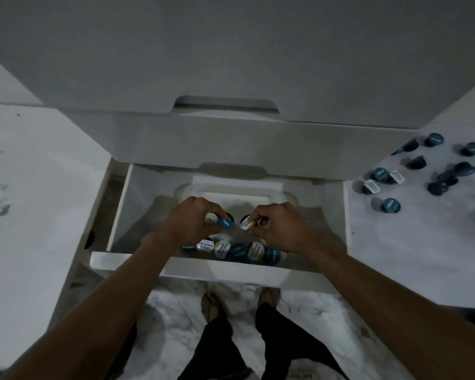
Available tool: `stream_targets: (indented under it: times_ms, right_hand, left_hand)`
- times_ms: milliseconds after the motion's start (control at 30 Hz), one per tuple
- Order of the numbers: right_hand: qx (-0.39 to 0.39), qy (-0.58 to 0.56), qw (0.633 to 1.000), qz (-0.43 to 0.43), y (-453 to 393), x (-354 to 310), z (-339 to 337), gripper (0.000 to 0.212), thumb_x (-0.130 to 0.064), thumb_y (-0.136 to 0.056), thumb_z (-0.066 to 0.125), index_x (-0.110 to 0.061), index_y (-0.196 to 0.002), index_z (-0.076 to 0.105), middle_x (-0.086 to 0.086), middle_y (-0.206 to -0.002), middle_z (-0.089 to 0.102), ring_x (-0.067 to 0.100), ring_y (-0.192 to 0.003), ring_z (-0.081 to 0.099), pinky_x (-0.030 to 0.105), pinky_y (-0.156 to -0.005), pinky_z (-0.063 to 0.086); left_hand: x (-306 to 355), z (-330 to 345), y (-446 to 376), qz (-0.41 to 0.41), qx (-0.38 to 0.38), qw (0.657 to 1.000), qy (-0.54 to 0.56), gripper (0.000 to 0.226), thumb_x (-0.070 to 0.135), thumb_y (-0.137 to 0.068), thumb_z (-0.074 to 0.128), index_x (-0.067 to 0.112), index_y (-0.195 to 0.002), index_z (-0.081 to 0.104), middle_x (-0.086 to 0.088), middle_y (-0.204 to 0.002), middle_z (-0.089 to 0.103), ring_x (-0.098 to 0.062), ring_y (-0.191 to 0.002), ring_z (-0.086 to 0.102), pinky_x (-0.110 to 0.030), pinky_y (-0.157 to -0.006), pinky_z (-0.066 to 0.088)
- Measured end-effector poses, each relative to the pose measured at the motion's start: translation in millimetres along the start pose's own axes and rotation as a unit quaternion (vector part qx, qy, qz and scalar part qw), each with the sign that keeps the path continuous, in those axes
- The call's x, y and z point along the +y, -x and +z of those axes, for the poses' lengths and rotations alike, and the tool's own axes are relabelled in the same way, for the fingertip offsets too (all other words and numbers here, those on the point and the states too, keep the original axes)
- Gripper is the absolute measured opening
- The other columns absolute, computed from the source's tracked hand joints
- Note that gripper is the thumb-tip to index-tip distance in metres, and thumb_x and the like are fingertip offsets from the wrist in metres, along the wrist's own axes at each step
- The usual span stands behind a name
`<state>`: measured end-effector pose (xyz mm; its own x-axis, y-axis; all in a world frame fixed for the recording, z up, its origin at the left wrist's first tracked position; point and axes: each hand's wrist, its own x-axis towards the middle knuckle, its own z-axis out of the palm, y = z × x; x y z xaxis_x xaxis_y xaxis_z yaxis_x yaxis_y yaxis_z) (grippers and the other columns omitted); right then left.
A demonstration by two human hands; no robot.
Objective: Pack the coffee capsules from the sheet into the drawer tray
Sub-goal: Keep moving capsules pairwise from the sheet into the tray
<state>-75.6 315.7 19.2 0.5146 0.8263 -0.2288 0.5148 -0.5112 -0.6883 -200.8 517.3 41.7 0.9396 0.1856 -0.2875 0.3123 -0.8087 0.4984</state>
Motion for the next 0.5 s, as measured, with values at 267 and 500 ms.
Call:
stream_targets:
  times_ms: [267,500]
  right_hand:
    - [-0.039,0.027,0.999,-0.016,-12,7,13,0.02,-0.024,-0.078,0.077,-0.019,-0.097,0.073,-0.002,-0.087,0.073,0.013,-0.079,0.065,0.034,-0.074,0.055]
    - [-0.05,0.034,0.998,-0.026,-15,14,18,0.018,-0.021,-0.079,0.077,-0.018,-0.096,0.072,0.0,-0.088,0.073,0.015,-0.078,0.065,0.037,-0.071,0.055]
  left_hand:
    - [-20,16,-18,0.003,-0.057,0.998,0.007,0.023,0.033,-0.076,0.079,0.037,-0.098,0.073,0.013,-0.096,0.075,-0.01,-0.083,0.065,-0.035,-0.073,0.056]
    - [-20,21,-23,0.022,-0.063,0.998,0.021,0.02,0.029,-0.075,0.081,0.033,-0.094,0.074,0.011,-0.091,0.074,-0.005,-0.068,0.055,-0.031,-0.067,0.052]
